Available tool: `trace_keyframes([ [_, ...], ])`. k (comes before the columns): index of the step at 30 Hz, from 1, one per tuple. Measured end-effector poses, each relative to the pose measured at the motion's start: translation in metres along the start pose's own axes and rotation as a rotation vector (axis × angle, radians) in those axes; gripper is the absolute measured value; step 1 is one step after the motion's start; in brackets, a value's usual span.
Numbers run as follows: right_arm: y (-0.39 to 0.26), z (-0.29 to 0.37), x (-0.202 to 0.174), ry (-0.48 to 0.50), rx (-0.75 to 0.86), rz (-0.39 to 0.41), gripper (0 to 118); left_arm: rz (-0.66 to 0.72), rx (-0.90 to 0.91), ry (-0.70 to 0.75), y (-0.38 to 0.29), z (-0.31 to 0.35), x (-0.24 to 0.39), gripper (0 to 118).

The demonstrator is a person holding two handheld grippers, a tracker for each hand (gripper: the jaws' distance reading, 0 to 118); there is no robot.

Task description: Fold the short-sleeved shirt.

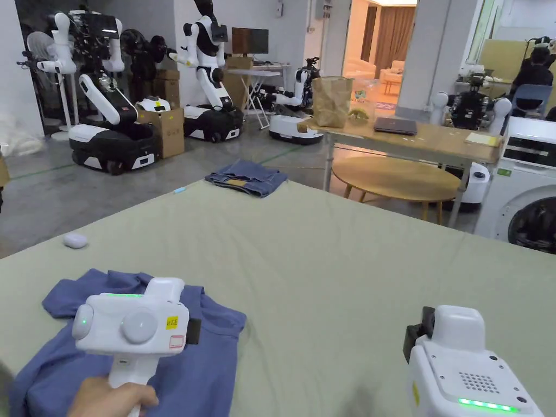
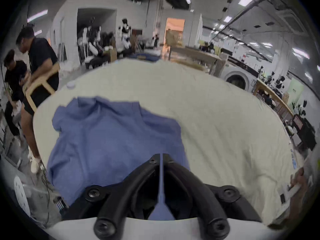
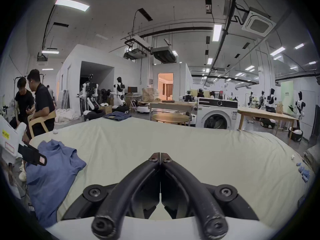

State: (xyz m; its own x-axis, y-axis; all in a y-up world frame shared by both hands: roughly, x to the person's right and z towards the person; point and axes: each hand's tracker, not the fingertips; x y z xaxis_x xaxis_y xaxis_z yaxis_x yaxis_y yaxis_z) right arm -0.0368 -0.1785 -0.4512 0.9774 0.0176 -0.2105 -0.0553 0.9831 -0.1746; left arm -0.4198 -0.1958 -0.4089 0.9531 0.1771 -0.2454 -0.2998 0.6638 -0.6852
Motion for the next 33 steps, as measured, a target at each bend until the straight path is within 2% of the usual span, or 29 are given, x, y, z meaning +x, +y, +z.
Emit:
trace_keyframes([
  [1,-0.001,-0.002,0.001,-0.002,-0.006,0.003,0,0.017,-0.017,-0.008,0.002,-0.007,-0.004,48],
  [2,-0.002,-0.002,0.003,-0.002,-0.012,0.004,0,0.03,-0.045,-0.011,0.003,-0.013,-0.008,64],
  [3,-0.003,-0.002,0.004,-0.003,-0.016,0.004,0,0.041,-0.07,-0.01,0.004,-0.019,-0.01,72],
  [9,-0.008,-0.001,0.016,-0.028,-0.042,0.013,0,0.064,-0.215,-0.05,0.009,-0.054,-0.008,74],
  [11,-0.009,0.0,0.021,-0.037,-0.049,0.011,0,0.063,-0.278,-0.009,0.003,-0.069,-0.002,75],
  [13,-0.01,0.001,0.024,-0.044,-0.053,0.013,0,0.005,-0.307,0.035,-0.004,-0.084,0.005,76],
  [16,-0.012,0.003,0.03,-0.051,-0.059,0.017,0,-0.11,-0.259,0.114,-0.009,-0.084,0.024,77],
  [17,-0.012,0.004,0.031,-0.054,-0.06,0.018,0,-0.135,-0.243,0.139,-0.012,-0.081,0.03,74],
  [21,-0.014,0.006,0.037,-0.064,-0.064,0.011,0,-0.211,-0.215,0.133,-0.022,-0.077,0.046,39],
  [24,-0.015,0.008,0.041,-0.069,-0.069,0.004,0,-0.258,-0.209,0.144,-0.022,-0.076,0.045,0],
  [29,-0.014,0.014,0.048,-0.078,-0.065,-0.005,0,-0.131,-0.16,0.052,-0.015,-0.06,0.025,0],
  [33,-0.011,0.017,0.057,-0.09,-0.057,-0.013,0,-0.137,-0.052,0.022,-0.005,-0.035,0.02,0],
])
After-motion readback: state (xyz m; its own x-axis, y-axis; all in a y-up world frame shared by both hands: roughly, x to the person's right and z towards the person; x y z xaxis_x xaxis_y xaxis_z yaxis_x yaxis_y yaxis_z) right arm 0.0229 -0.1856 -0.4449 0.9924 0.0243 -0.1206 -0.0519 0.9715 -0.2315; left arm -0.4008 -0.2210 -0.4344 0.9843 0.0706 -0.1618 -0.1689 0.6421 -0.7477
